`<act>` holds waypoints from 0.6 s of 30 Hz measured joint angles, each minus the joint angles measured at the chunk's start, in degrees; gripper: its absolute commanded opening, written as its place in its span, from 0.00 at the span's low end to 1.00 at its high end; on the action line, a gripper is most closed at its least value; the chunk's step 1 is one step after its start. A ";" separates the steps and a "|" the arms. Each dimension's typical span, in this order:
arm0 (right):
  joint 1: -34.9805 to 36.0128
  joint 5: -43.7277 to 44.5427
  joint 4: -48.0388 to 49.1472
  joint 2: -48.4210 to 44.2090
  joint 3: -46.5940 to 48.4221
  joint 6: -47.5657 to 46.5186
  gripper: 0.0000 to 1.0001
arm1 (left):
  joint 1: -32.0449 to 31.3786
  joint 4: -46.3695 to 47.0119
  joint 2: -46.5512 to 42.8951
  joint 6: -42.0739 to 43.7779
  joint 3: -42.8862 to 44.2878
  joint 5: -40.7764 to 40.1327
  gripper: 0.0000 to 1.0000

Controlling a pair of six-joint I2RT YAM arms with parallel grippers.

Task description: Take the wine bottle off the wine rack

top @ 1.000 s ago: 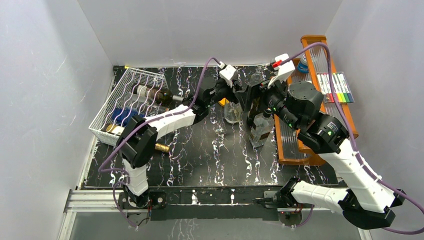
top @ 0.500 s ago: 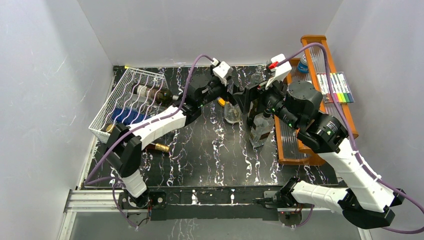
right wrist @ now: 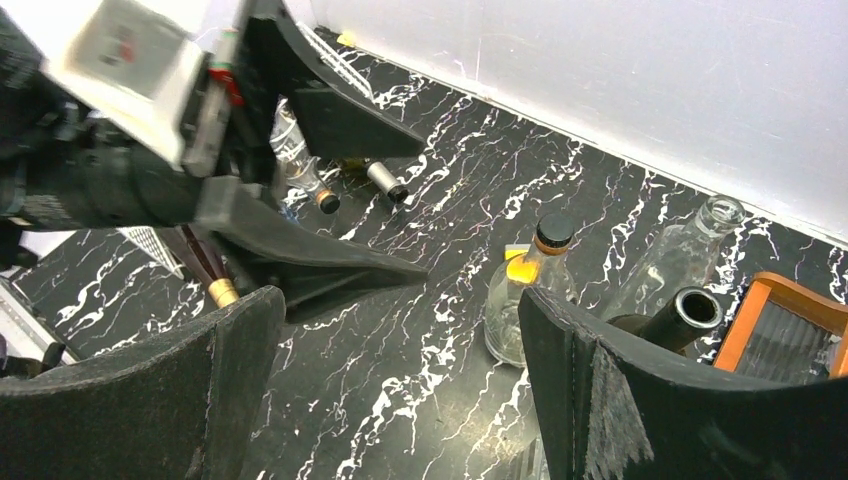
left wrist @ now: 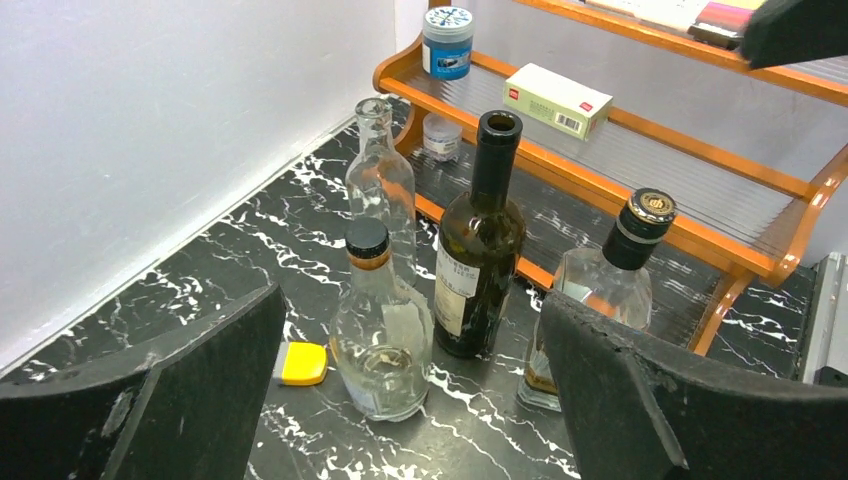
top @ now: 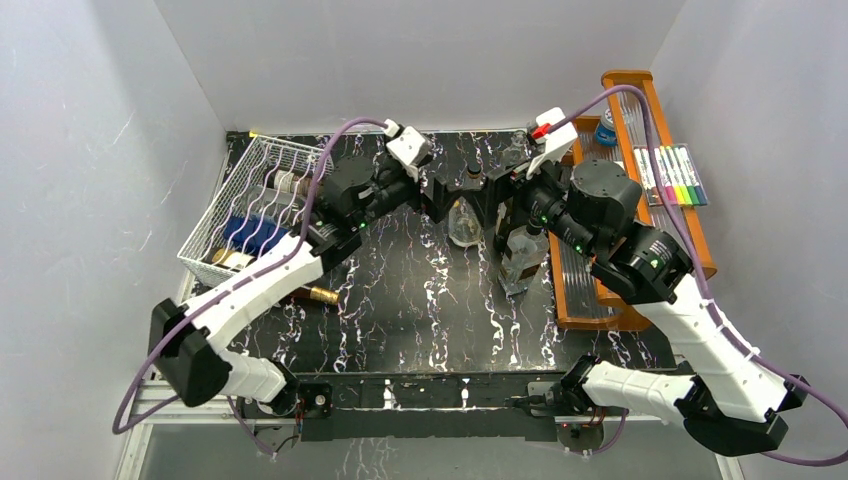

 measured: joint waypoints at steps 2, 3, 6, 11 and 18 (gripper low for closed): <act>0.00 -0.28 0.00 0.28 0.00 0.00 0.98 | 0.00 -1.62 -2.67 0.44 -0.76 -0.74 0.98; 0.00 -0.33 0.02 0.48 0.00 0.00 0.98 | 0.02 -2.60 -4.00 0.59 -1.22 -1.20 0.98; 0.00 -0.90 0.44 1.18 -0.02 0.00 0.98 | 0.35 -6.10 -7.56 0.96 -2.51 -3.45 0.98; 0.00 -1.51 1.64 2.14 -0.70 0.02 0.98 | 3.08 -12.41 -12.22 0.70 -5.20 -6.84 0.98; 0.00 -3.45 2.91 4.96 -1.01 0.31 0.98 | 15.17 -19.17 -18.05 -3.63 -9.60 -8.59 0.98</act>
